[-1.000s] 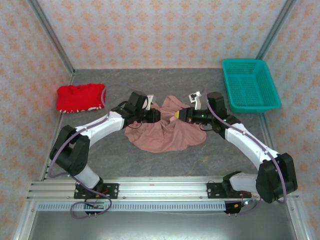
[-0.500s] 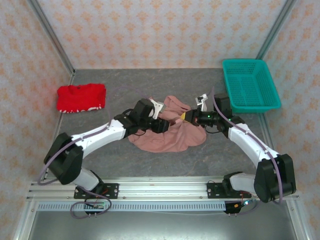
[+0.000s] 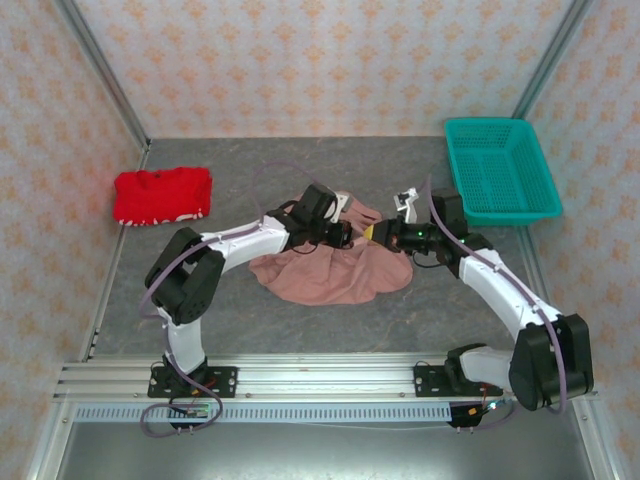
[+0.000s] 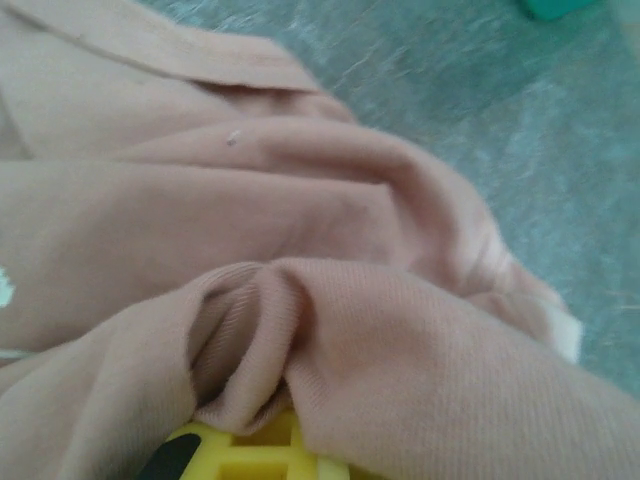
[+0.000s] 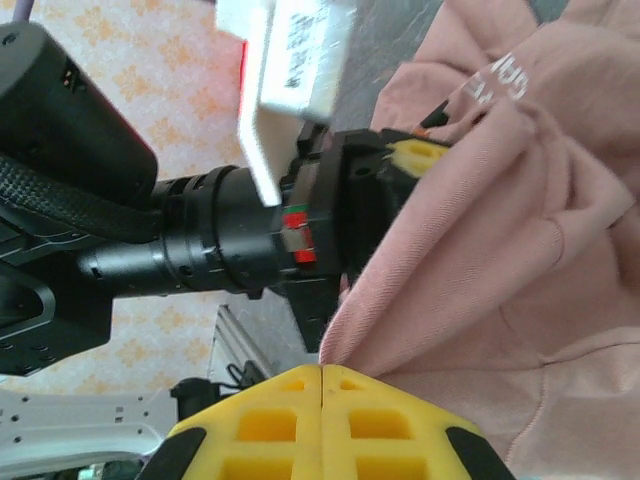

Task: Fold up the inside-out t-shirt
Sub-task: Adjust the T-shirt at the center of the table.

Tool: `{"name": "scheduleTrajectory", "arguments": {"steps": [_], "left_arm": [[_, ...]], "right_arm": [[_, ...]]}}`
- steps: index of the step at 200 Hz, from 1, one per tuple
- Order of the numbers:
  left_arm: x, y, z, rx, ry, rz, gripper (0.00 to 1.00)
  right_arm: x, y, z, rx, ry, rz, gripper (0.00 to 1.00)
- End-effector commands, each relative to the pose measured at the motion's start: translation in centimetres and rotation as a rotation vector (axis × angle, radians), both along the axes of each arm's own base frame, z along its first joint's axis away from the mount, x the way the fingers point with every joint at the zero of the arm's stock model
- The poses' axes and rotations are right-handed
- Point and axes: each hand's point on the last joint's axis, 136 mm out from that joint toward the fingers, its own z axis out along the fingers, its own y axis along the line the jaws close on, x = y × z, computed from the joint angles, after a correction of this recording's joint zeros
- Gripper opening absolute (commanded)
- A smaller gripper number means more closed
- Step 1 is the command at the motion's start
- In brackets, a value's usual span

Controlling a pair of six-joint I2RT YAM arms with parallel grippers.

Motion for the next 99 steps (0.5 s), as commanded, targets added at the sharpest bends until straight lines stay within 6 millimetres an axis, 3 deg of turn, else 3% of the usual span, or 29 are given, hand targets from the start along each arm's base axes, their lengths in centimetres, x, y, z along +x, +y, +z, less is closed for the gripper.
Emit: {"name": "scheduleTrajectory", "arguments": {"steps": [1,12,22,49,53,74,84,99], "left_arm": [[-1.1,0.4,8.2,-0.306,-0.025,-0.052,0.00],[-2.8,1.6,10.8,-0.449,0.034,-0.056,0.00],[-4.5,2.7,11.6,-0.495,0.095,-0.038,0.00],[-9.0,3.6,12.3,-0.555,0.239,-0.075,0.00],[-9.5,3.7,12.5,-0.571,0.254,-0.077,0.00],[-10.9,4.8,12.9,-0.584,0.285,-0.059,0.00],[-10.9,5.4,12.7,-0.566,0.278,-0.034,0.00],[-10.9,5.9,12.0,-0.523,0.260,-0.015,0.00]], "right_arm": [[1.0,-2.4,0.9,-0.108,-0.099,-0.099,0.00],[1.9,-4.7,-0.5,-0.246,-0.079,-0.215,0.00],[2.4,-5.7,-1.2,-0.311,-0.073,-0.259,0.00],[2.8,-4.0,-1.2,-0.271,-0.089,-0.209,0.02],[2.9,-3.7,-1.9,-0.279,-0.069,-0.194,0.02],[2.6,-3.6,-4.1,-0.381,-0.009,-0.167,0.07],[2.2,-4.5,-5.3,-0.490,0.020,-0.179,0.15],[1.4,-5.6,-5.6,-0.594,-0.006,-0.188,0.29]]}}
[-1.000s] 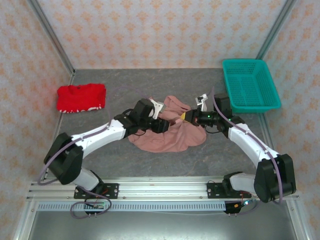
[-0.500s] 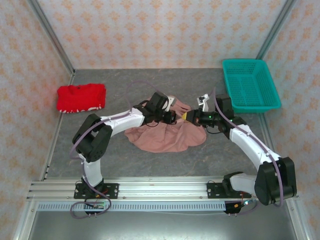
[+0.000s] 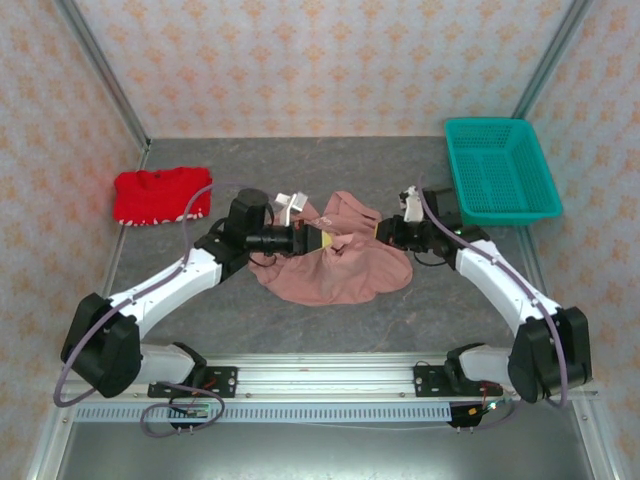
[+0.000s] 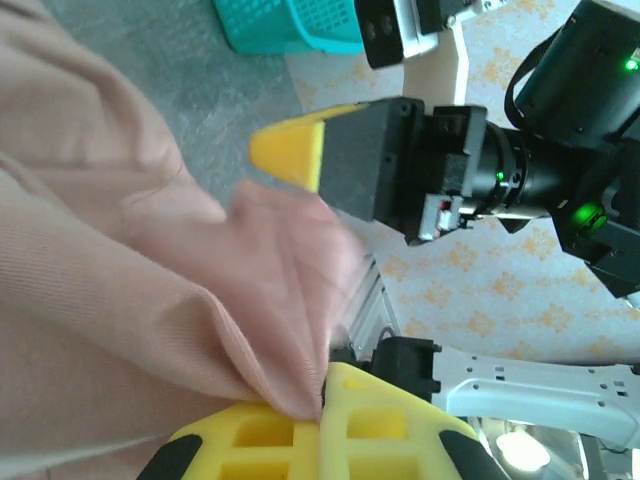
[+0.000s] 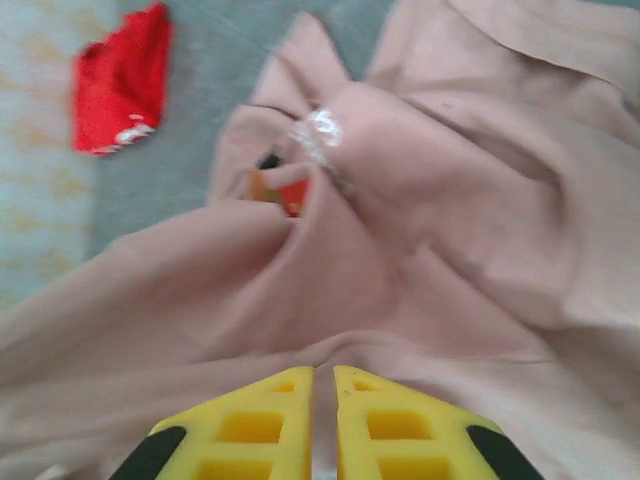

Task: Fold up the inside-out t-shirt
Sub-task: Adjust the T-shirt at the center of the table.

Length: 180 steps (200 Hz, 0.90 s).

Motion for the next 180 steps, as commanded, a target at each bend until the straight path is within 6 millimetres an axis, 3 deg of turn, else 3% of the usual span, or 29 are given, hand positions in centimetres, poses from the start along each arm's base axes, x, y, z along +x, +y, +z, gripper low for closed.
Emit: {"name": "scheduleTrajectory", "arguments": {"steps": [1,14,22,46,63,96,111,125,148,172,180], "left_arm": [[-0.8,0.8,0.0,0.012,0.036,0.005,0.00],[-0.6,1.0,-0.7,0.044,0.039,0.015,0.00],[-0.5,1.0,-1.0,0.053,0.043,0.015,0.00],[-0.2,0.9,-1.4,0.061,0.050,0.021,0.00],[-0.1,0.8,-1.5,0.066,0.049,0.016,0.00],[-0.2,0.9,-1.4,0.068,0.046,0.011,0.00],[-0.2,1.0,-1.4,0.076,0.041,0.011,0.00],[-0.3,1.1,-1.7,0.088,0.040,0.010,0.00],[-0.3,1.1,-2.1,0.097,0.038,0.009,0.00],[0.1,1.7,-2.8,0.149,0.022,0.037,0.00],[0.8,2.2,-3.1,0.191,0.008,0.073,0.00]], "right_arm": [[-0.8,-3.0,-1.6,-0.241,0.002,-0.048,0.30],[-1.7,-2.7,-1.2,-0.227,-0.041,-0.023,0.38],[-2.7,-2.0,0.1,-0.181,-0.101,0.014,0.41],[-5.2,2.1,3.0,0.018,-0.231,0.185,0.48],[-6.5,4.0,3.5,-0.007,-0.306,0.275,0.58],[-5.3,5.2,1.7,-0.096,-0.298,0.314,0.59],[-4.5,6.4,1.8,-0.025,-0.281,0.302,0.58],[-4.0,7.9,2.5,0.076,-0.277,0.303,0.50],[-3.7,8.4,2.4,0.119,-0.257,0.288,0.23],[-4.0,7.1,2.1,0.043,-0.240,0.269,0.00],[-4.0,6.2,2.7,0.011,-0.239,0.245,0.00]]}}
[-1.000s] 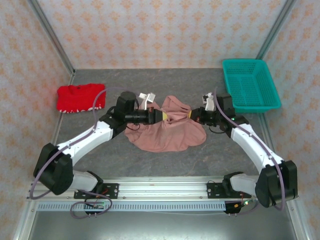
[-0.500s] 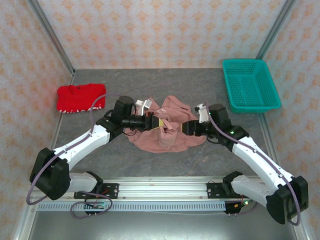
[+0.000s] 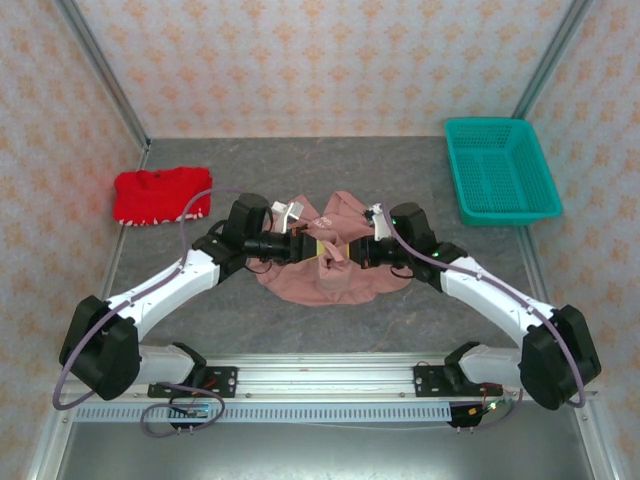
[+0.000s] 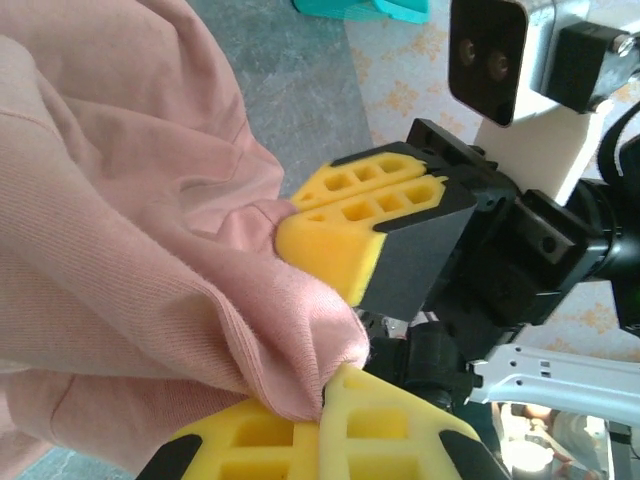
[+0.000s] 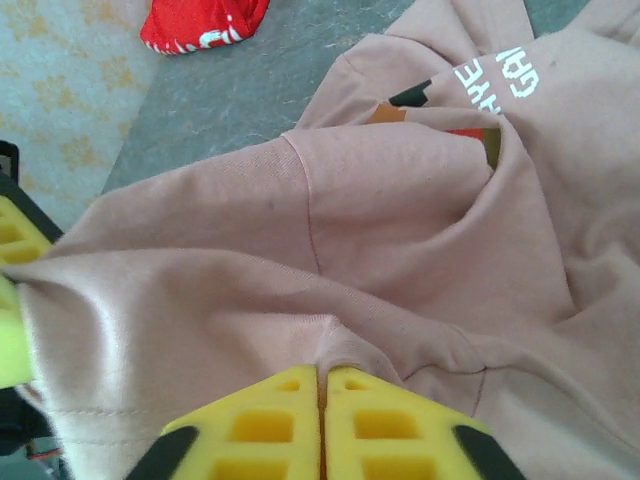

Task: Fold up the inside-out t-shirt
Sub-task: Adjust the T-shirt at the center of the table.

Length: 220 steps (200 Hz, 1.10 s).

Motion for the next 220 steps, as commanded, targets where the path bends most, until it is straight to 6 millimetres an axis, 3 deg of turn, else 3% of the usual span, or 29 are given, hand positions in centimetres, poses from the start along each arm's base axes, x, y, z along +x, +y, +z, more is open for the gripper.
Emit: {"name": "scheduleTrajectory", "arguments": {"steps": [1,16,31,46,59,76,95,137,176,194,202,220], "left_arm": [[1.5,1.1,-0.5,0.099,-0.049,0.061,0.00],[3.8,3.8,-1.7,0.264,-0.084,0.220,0.00],[5.6,7.5,-2.8,0.469,-0.135,0.389,0.34],[5.5,9.2,-2.5,0.609,-0.274,0.443,0.51],[4.1,8.0,-1.8,0.596,-0.370,0.388,0.56],[2.0,4.9,-1.3,0.502,-0.438,0.269,0.62],[1.4,1.8,-2.0,0.493,-0.439,0.146,0.61],[4.6,-1.0,-3.5,0.639,-0.509,0.073,0.46],[7.6,-1.5,-5.8,0.784,-0.504,0.033,0.55],[8.4,-2.5,-6.6,0.735,-0.469,0.010,0.55],[8.5,-3.0,-6.9,0.718,-0.458,-0.007,0.55],[8.4,-4.4,-7.1,0.651,-0.442,-0.046,0.54]], "right_arm": [[0.2,-1.3,2.2,-0.024,-0.038,-0.042,0.00],[1.0,-2.2,4.4,0.079,0.009,-0.102,0.00],[2.2,-2.0,6.5,0.268,0.077,-0.141,0.00],[2.8,-1.3,7.3,0.340,0.120,-0.140,0.00],[3.0,-1.2,7.7,0.351,0.124,-0.148,0.00],[3.4,-1.1,7.2,0.343,0.137,-0.152,0.00],[3.6,-0.9,7.3,0.348,0.138,-0.146,0.00],[2.9,-1.1,6.2,0.321,0.148,-0.131,0.00],[1.6,-1.2,5.0,0.273,0.158,-0.086,0.00],[1.1,-1.4,3.9,0.249,0.168,-0.074,0.00],[0.7,-1.4,4.6,0.263,0.145,-0.061,0.00],[0.2,-1.7,4.2,0.232,0.144,-0.047,0.00]]}}
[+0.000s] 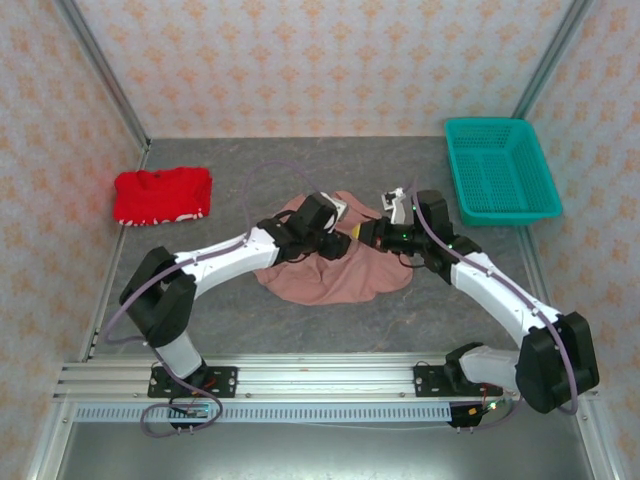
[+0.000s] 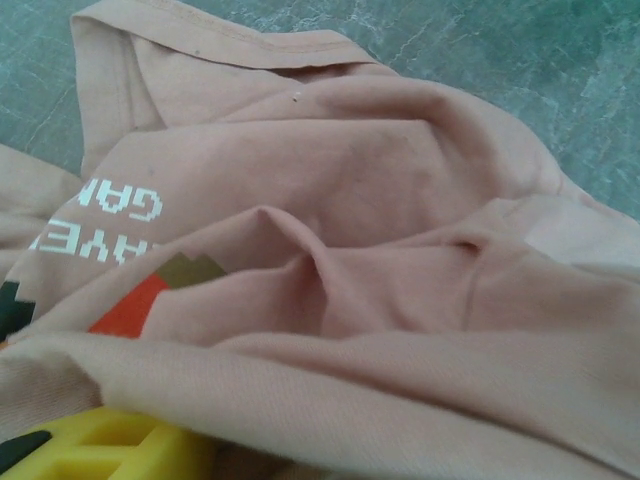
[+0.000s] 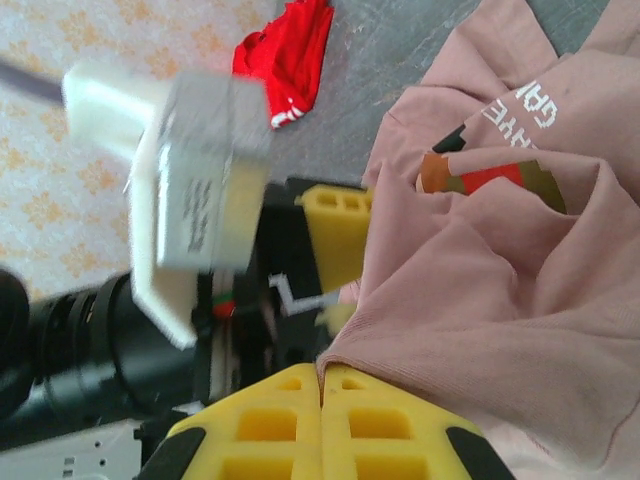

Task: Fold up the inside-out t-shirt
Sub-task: Adjust the T-shirt at the center of the table.

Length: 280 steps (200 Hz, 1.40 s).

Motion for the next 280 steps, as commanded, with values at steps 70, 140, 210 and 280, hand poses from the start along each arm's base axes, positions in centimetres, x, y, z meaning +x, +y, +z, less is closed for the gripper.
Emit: {"name": "scheduleTrajectory", "arguments": {"steps": [70,140,210,280], "left_arm": [[-9.5,-2.4,2.7,-0.293,0.120,-0.405,0.08],[-11.7,-1.6,0.9,-0.192,0.162,-0.307,0.53],[-7.1,-0.8,-2.2,0.091,0.027,-0.163,0.64],[-5.9,-5.1,-4.2,0.038,0.119,-0.316,0.12]], "right_arm": [[1.6,-4.7,-1.0,-0.122,0.014,-0.223,0.00],[-0.5,-5.9,-5.2,-0.226,0.103,-0.209,0.00],[-0.1,-5.2,-4.8,-0.197,0.094,-0.185,0.00],[-0.1,-7.1,-3.6,-0.290,0.030,-0.241,0.00]]}}
